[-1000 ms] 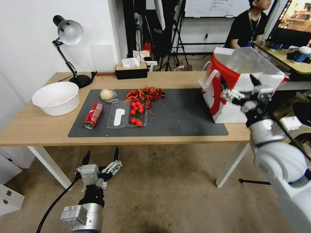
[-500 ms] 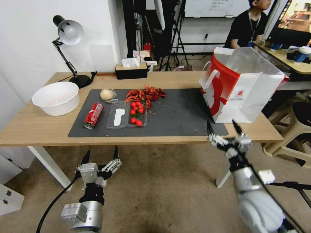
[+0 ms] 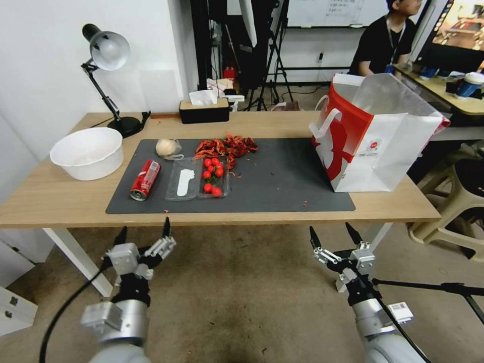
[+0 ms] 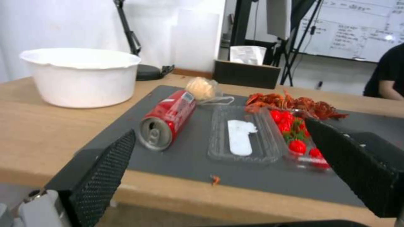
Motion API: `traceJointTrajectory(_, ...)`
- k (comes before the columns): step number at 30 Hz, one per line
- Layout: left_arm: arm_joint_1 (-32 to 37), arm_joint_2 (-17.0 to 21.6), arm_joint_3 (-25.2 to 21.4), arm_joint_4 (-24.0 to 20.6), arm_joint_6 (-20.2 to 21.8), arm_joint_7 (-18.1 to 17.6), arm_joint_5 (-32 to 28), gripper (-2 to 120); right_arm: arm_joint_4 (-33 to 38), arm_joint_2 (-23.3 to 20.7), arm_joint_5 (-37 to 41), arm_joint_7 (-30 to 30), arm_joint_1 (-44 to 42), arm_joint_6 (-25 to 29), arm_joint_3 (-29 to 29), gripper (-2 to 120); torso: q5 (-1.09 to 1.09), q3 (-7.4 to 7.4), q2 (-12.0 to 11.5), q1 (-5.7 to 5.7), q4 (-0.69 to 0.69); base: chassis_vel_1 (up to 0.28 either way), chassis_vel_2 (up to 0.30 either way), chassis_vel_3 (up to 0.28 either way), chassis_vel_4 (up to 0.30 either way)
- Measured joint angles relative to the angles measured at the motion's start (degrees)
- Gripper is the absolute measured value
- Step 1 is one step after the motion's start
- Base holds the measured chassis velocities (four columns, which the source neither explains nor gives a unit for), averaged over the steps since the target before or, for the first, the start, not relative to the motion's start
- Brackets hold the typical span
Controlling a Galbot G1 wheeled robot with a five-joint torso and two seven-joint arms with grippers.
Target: Pick up the trash from the table and place it into the takeout bag.
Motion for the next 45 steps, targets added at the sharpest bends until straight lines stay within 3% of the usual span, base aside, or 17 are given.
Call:
traceJointTrajectory(3, -2.32, 3.01, -1.13, 1.31, 1.39, -1.24, -2.25, 100, -0.19, -0.49, -0.11, -0.02, 0.83, -0.07, -0.74, 100, 0.02, 0.00, 0.00, 0.00, 0.05, 0.000, 0.000, 0.000, 0.000)
traceJointTrajectory(6, -5.13, 9.31, -1.79, 4.93, 1.98, -3.01, -4.94, 100, -0.20, -0.45, -1.00, 0.14, 0.47, -0.07, -0.75, 100, 0.00, 0.00, -0.01, 0.00, 0.00, 0.000, 0.000, 0.000, 0.000)
traceJointTrajectory(10, -7.94, 13.35, -2.62, 8.28, 1.99, -3.63, -8.08, 100, -0.05, -0.14, -1.62, 0.34, 0.10, -0.08, -0.62, 100, 0.00, 0.00, -0.01, 0.00, 0.01, 0.000, 0.000, 0.000, 0.000)
traceJointTrajectory(22, -21.76, 21.29, -2.42, 19.30, 2.89, -4.28, -16.65, 100, 0.23, 1.19, -4.41, 1.02, 0.09, -0.66, -0.91, 100, 0.02, 0.00, -0.01, 0.01, 0.01, 0.000, 0.000, 0.000, 0.000)
traceJointTrajectory(31, -26.45, 23.04, -0.08, 23.93, 4.22, -4.44, -19.37, 100, -0.70, 1.93, -5.15, 1.28, 0.02, -0.66, -0.66, 100, 0.01, 0.01, -0.01, 0.00, 0.01, 0.000, 0.000, 0.000, 0.000)
traceJointTrajectory(39, -31.11, 25.11, 1.00, 28.39, 10.15, -2.54, -19.31, 100, -1.00, 2.69, -6.32, 1.78, 0.00, -0.56, -0.27, 100, 0.02, 0.00, 0.00, 0.00, 0.01, 0.000, 0.000, 0.000, 0.000)
traceJointTrajectory(45, -32.13, 25.72, 0.89, 28.22, 15.92, -3.18, -21.24, 100, -1.26, 3.02, -6.78, 2.02, -0.01, -0.44, -0.21, 100, 0.01, 0.00, 0.00, 0.01, 0.01, 0.000, 0.000, 0.000, 0.000)
